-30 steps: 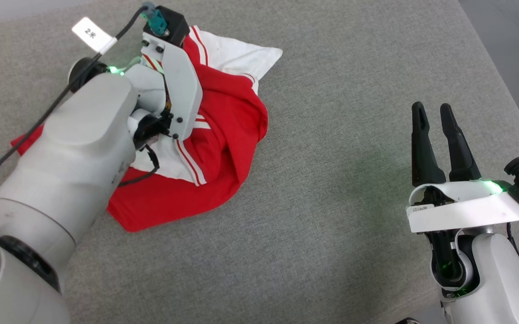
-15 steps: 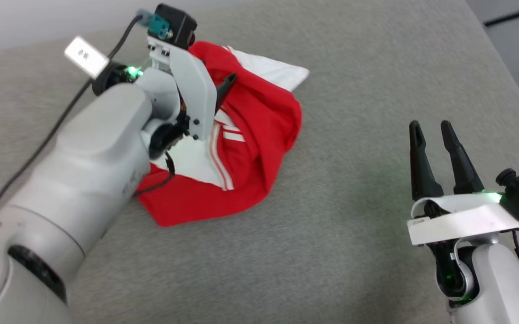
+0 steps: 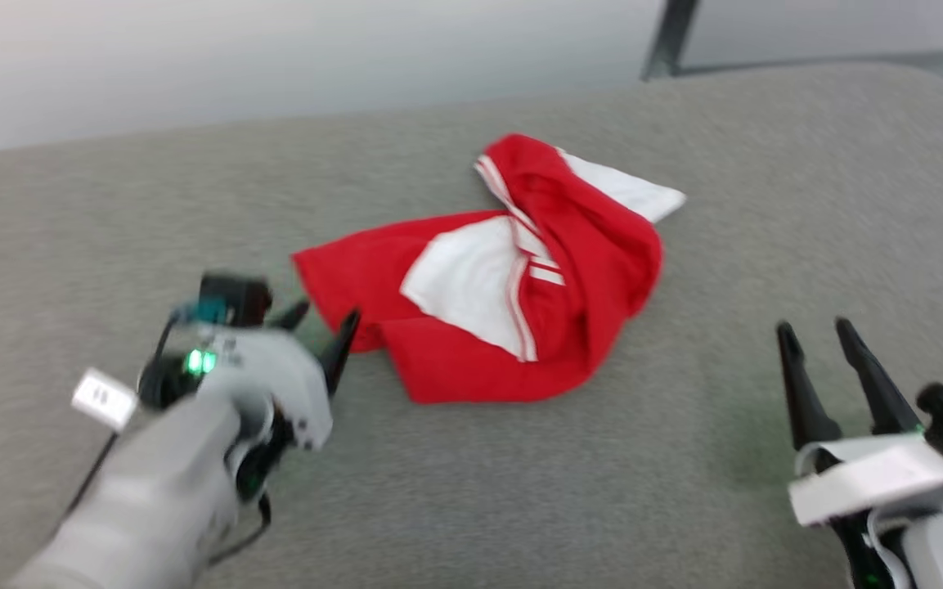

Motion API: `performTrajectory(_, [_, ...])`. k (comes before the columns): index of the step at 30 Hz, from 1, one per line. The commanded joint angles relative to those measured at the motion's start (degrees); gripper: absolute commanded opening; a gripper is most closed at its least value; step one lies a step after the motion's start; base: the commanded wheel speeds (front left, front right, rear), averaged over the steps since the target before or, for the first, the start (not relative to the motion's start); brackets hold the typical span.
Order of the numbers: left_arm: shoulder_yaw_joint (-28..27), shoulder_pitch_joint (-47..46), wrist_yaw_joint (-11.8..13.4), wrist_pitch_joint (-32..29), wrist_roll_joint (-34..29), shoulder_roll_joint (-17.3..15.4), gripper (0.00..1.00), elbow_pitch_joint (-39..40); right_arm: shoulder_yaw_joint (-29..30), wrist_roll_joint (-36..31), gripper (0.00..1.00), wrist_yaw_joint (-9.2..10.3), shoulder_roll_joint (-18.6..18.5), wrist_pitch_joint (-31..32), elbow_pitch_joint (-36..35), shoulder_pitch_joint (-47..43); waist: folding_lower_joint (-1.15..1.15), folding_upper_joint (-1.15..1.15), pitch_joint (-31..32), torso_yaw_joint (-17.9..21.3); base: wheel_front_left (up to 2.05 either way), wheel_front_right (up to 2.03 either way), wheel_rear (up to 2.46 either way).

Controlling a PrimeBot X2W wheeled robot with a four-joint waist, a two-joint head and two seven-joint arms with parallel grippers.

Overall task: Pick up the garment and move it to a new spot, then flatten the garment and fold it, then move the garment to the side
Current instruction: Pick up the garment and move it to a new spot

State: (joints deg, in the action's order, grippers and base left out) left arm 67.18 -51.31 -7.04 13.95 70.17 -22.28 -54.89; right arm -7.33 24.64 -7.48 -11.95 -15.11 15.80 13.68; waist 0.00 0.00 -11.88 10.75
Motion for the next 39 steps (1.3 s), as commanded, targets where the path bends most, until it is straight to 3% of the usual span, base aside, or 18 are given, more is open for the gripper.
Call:
performTrajectory(1, [-0.97,1.87,0.16,0.66,0.65,-0.27,1.0,0.06,0.73,-0.06,1.0,-0.02,-0.77,-0.04,0.31,-1.67,0.0,0.0,4.9,-5.96,0.0,0.0,0.0])
performTrajectory(6, [-10.34,8.27,1.79,1.25,-1.24,-2.88,1.0,4.59,2.36,0.92,1.0,-0.02,-2.72,-0.04,0.79,-5.06,0.0,0.0,6.56,-9.75,0.0,0.0,0.0])
performTrajectory(11, [-22.95,19.18,5.37,1.17,-11.38,-6.37,1.0,15.33,3.86,1.13,1.0,-0.02,-3.81,-0.04,0.68,-7.88,0.0,0.0,7.75,-12.08,0.0,0.0,0.0])
performTrajectory(17, [-36.28,34.36,9.53,1.2,-22.83,-7.44,1.0,28.64,6.02,1.17,1.0,-0.02,-5.06,-0.03,0.65,-10.7,0.0,0.0,9.05,-13.5,0.0,0.0,0.0])
performTrajectory(23, [-45.55,43.63,9.8,1.19,-34.19,-6.08,1.0,39.28,8.67,1.35,1.0,-0.02,-5.76,0.2,-0.12,-13.34,0.0,0.0,9.77,-14.37,0.0,0.0,0.0])
performTrajectory(28, [-51.37,47.04,8.55,1.2,-40.38,-3.81,1.0,44.34,10.3,0.79,1.0,-0.02,-5.66,0.83,-1.58,-13.89,0.0,0.0,10.38,-13.92,0.0,0.0,0.0])
performTrajectory(39, [-58.28,50.03,5.31,1.2,-46.18,1.35,1.0,45.96,10.02,-0.04,1.0,-0.02,-4.5,1.9,-3.6,-13.9,0.0,0.0,10.37,-12.56,0.0,0.0,0.0])
